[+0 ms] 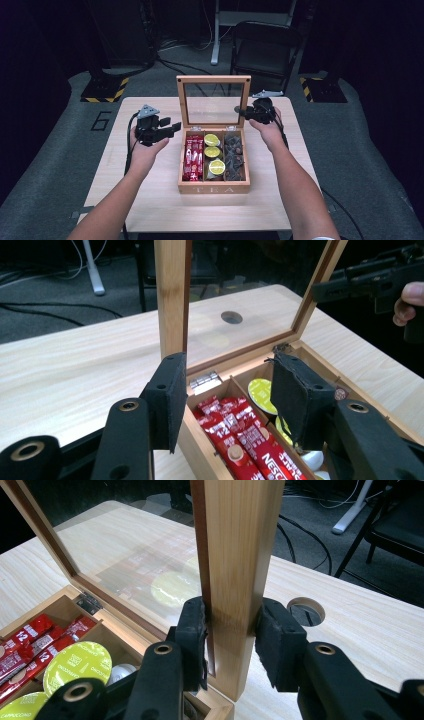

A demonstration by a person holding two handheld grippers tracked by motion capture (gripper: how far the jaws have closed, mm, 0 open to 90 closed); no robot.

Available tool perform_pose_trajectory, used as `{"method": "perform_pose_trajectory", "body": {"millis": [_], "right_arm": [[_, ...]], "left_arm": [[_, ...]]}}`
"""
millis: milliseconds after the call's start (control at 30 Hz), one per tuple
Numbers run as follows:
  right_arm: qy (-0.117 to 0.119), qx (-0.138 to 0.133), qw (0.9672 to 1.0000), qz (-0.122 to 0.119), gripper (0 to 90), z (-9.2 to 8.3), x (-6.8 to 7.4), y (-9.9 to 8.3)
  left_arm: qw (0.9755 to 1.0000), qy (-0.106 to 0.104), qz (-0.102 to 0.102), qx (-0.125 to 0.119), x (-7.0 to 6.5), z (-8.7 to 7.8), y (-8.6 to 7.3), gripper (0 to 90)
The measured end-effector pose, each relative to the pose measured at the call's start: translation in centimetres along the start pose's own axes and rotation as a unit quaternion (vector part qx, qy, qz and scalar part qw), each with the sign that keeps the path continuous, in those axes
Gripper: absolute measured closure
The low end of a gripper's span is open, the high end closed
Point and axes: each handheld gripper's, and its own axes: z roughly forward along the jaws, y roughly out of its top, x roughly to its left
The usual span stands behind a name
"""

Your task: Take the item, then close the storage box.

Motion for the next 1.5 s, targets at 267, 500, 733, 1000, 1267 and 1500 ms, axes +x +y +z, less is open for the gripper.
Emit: {"method": "perform_pose_trajectory", "body": {"millis": [267, 500, 733, 1000, 1267, 1500], "right_arm": [[0.000, 0.001, 1.0000, 0.002, 65.1, 0.1, 0.0, 0.1], [0.001, 0.000, 1.0000, -0.001, 65.1, 0.1, -0.1, 0.1], [0.000, 0.002, 1.0000, 0.003, 65.1, 0.2, -0.2, 0.2], [-0.003, 0.000, 1.0000, 0.006, 65.4, 0.3, -0.1, 0.1], [-0.002, -0.003, 1.0000, 0.005, 65.6, 0.5, -0.3, 0.1], [-0.002, -0.004, 0.9998, 0.018, 65.6, 0.6, -0.3, 0.1]], "left_arm": [[1.0000, -0.005, -0.003, 0.005, -0.5, 0.4, -0.8, 45.3], [0.9999, -0.004, 0.000, 0.012, -1.0, 0.6, -1.4, 45.5], [0.9998, -0.007, -0.003, 0.016, -1.2, 0.8, -2.1, 46.0], [0.9997, -0.010, -0.009, 0.021, -1.4, 1.3, -3.3, 46.8], [0.9994, -0.014, -0.018, 0.026, -1.7, 1.7, -3.9, 47.6], [0.9992, -0.018, -0.020, 0.030, -2.0, 2.1, -4.5, 47.7]]}}
